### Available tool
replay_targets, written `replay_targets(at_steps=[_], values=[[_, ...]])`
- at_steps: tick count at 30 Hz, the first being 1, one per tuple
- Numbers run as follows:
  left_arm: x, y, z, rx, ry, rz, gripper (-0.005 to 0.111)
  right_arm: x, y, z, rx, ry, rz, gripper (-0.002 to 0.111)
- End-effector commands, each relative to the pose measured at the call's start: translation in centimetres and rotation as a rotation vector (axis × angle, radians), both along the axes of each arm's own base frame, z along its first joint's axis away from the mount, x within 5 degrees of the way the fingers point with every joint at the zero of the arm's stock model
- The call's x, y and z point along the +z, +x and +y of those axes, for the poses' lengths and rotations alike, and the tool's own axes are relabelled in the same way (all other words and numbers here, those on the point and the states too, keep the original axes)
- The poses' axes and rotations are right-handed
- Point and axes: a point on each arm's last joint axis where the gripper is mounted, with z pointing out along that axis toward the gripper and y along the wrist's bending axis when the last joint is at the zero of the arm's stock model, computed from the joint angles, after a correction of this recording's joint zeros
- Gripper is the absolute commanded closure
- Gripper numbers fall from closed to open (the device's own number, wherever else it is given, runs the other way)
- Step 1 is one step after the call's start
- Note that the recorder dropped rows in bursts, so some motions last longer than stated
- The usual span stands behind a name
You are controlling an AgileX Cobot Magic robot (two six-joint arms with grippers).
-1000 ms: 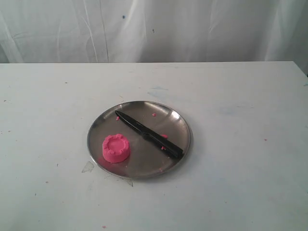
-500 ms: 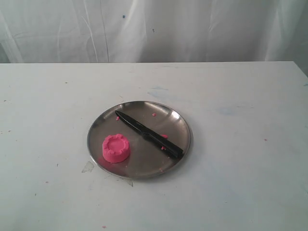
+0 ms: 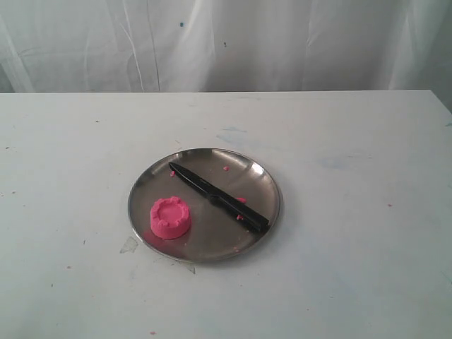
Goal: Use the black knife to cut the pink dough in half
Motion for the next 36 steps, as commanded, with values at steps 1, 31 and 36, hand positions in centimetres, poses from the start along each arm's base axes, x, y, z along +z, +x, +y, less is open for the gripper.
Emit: replay_targets(at_steps=[1,31,36], values=[[-0.2,-0.1,-0.1,-0.01,-0.008,0.009,0.107,0.8,0.0,-0.3,-0.126,-0.086,0.156,0.108],[-0.2,-0.1,-0.1,-0.01,-0.008,0.009,0.107,5.6,5.1,-0.8,-0.574,-0.704,0.391,0.108],[-0.2,-0.1,-0.1,-0.01,-0.008,0.009,0.107,2.0,12.0,1.4,-0.404,-0.886,0.532,0.108]])
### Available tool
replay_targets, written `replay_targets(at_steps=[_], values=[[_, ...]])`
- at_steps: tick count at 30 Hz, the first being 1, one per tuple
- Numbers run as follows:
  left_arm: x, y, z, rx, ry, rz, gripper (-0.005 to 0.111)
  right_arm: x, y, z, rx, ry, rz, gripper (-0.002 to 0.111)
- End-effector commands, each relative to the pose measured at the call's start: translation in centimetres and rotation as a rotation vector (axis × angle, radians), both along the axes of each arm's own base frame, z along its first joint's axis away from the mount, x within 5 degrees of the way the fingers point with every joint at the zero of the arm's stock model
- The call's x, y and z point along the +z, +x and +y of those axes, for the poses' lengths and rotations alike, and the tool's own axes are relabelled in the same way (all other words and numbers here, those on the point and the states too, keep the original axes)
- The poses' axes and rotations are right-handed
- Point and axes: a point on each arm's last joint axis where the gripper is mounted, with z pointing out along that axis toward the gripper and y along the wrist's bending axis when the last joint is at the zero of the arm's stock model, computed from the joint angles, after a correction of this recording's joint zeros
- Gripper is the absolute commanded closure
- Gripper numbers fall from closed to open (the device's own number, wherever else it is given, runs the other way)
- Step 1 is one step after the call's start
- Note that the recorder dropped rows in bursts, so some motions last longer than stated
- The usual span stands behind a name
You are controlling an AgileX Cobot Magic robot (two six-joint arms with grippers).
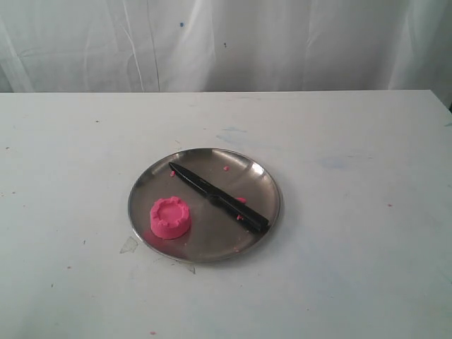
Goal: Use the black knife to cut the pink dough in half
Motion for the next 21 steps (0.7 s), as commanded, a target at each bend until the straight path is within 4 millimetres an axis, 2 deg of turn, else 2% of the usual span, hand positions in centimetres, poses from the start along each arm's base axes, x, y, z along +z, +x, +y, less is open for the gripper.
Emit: replay_targets(at_steps=[1,6,9,12,14,17,21], values=[[-0.2,-0.1,-0.1,-0.01,-0.008,0.009,0.107,-2.7,4.8,1.6,0.07,-0.038,0.196,0.108],[-0.2,-0.1,-0.1,-0.01,-0.008,0.009,0.107,-4.7,8.9,1.9,0.004,0.198,0.483,0.108],[-0.2,-0.1,-0.1,-0.01,-0.008,0.009,0.107,-5.9,10.5,1.1,-0.177,0.367,0.711,0.108],[-0.2,-0.1,-0.1,-0.01,-0.008,0.009,0.107,-7.3,11.5,0.3,-0.384,0.364,0.934,0.108],[-0.2,-0.1,-0.1,-0.01,-0.008,0.009,0.107,-7.9,12.0,0.5,-0.437,0.36,1.061,0.108],[-0.2,-0.1,-0.1,-0.01,-0.008,0.009,0.107,-9.3,12.6,2.4,-0.309,0.376,1.274,0.108],[-0.2,-0.1,-0.1,-0.01,-0.008,0.009,0.107,-10.5,12.9,6.4,0.077,0.433,1.468,0.108]])
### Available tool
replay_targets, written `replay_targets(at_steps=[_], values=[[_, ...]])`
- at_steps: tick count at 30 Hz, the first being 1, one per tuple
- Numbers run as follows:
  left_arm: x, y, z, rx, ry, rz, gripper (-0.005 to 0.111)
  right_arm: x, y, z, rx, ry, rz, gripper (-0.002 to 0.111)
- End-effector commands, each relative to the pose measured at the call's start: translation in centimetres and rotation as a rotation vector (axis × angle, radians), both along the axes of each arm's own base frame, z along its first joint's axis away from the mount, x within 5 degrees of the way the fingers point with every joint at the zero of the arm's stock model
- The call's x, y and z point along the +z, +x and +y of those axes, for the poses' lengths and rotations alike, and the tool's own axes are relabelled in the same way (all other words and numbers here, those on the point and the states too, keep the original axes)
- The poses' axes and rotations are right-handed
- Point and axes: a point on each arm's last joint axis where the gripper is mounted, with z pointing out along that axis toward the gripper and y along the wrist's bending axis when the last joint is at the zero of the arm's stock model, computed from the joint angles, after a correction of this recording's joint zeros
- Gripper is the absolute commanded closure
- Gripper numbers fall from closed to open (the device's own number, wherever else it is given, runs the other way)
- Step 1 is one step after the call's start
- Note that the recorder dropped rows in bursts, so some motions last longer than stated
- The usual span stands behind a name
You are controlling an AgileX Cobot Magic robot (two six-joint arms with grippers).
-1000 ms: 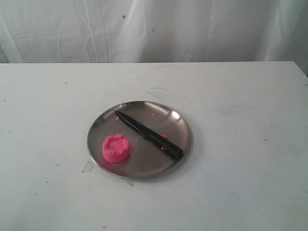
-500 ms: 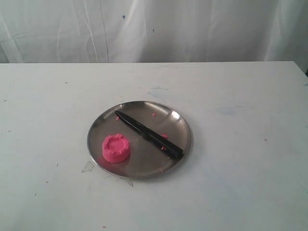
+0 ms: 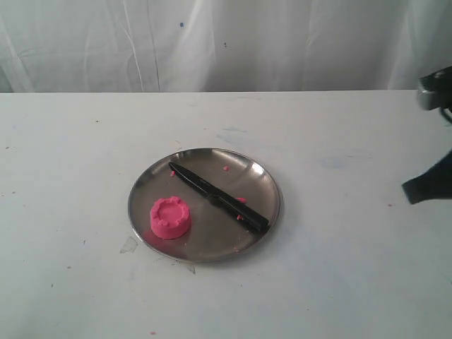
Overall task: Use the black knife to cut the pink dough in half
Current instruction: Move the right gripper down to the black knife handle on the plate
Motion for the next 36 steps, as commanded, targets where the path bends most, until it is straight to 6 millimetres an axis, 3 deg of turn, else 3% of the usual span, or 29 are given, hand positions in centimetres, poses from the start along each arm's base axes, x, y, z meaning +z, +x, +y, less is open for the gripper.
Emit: replay_targets(at_steps=[1,5,11,18,20,22,25,27,29,33,36], values=[[-0.2,-0.1,-0.1,-0.01,-0.008,0.009,0.107,-0.8,0.2,4.3,0.284,0.283,0.102,0.108],[-0.2,-0.1,-0.1,-0.01,-0.008,0.009,0.107,-1.2,0.0,6.9,0.47,0.348,0.117,0.108],[-0.2,-0.1,-0.1,-0.01,-0.008,0.009,0.107,-3.1,0.7,9.4,0.531,0.309,0.151,0.108],[-0.2,-0.1,-0.1,-0.01,-0.008,0.009,0.107,-6.1,5.1,11.6,0.521,0.29,0.252,0.108],[-0.2,-0.1,-0.1,-0.01,-0.008,0.009,0.107,-6.3,8.5,12.8,0.515,0.276,0.156,0.108],[-0.2,-0.1,-0.1,-0.01,-0.008,0.009,0.107,-6.7,10.6,13.3,0.501,0.258,0.059,0.108],[-0.2,-0.1,-0.1,-0.01,-0.008,0.009,0.107,-8.7,11.6,13.7,0.522,0.229,0.085,0.108],[-0.2,-0.1,-0.1,-0.01,-0.008,0.009,0.107,-10.5,11.6,13.8,0.573,0.205,0.147,0.104],[-0.2,-0.1,-0.1,-0.01,-0.008,0.009,0.107,-11.4,11.9,14.2,0.598,0.211,0.223,0.092],[-0.2,-0.1,-0.1,-0.01,-0.008,0.009,0.107,-11.4,12.3,14.6,0.614,0.212,0.255,0.074],[-0.2,-0.1,-0.1,-0.01,-0.008,0.009,0.107,-10.5,12.8,15.1,0.652,0.168,0.222,0.068]])
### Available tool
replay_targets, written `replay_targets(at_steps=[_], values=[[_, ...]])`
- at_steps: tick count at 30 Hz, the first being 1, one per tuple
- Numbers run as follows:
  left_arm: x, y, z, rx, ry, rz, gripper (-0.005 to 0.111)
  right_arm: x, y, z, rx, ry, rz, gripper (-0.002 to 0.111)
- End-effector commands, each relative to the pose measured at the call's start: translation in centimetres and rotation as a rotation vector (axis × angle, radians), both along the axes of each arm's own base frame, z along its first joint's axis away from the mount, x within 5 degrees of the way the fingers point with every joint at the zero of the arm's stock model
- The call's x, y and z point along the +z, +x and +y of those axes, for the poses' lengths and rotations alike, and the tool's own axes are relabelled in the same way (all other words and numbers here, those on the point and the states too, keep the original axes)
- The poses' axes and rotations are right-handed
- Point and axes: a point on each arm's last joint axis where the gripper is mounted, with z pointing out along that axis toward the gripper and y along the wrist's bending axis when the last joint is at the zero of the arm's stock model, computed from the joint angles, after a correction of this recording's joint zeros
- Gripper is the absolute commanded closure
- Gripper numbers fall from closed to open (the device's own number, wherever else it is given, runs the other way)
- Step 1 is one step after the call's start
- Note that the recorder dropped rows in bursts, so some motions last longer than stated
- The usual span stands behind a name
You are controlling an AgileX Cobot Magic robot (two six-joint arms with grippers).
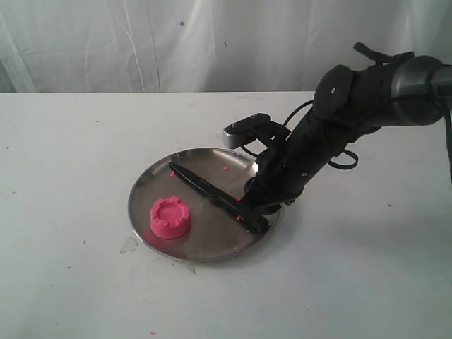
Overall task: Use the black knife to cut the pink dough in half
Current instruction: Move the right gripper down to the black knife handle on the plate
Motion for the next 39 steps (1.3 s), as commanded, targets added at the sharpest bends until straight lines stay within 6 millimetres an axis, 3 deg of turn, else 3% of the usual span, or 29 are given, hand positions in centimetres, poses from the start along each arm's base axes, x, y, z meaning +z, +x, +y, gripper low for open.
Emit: replay_targets(at_steps=[1,6,12,19,27,30,39], values=[[-0.2,-0.1,-0.1,-0.01,-0.008,0.009,0.107,1.1,0.6,0.8,0.057,-0.047,-0.068,0.067],[-0.2,-0.1,-0.1,-0.01,-0.008,0.009,0.107,2.9,2.7,3.0,0.066,-0.153,-0.171,0.06],[-0.2,-0.1,-0.1,-0.01,-0.008,0.009,0.107,1.0,3.8,5.2,0.078,-0.261,-0.104,0.058],[-0.2,-0.1,-0.1,-0.01,-0.008,0.009,0.107,-2.1,4.6,5.4,0.049,-0.317,-0.057,0.058],[-0.2,-0.1,-0.1,-0.01,-0.008,0.009,0.107,-3.1,4.9,5.6,0.045,-0.311,-0.059,0.059],[-0.2,-0.1,-0.1,-0.01,-0.008,0.009,0.107,-3.1,4.9,5.6,0.045,-0.311,-0.059,0.066],[-0.2,-0.1,-0.1,-0.01,-0.008,0.009,0.107,-2.1,4.9,5.5,0.045,-0.306,-0.078,0.102]])
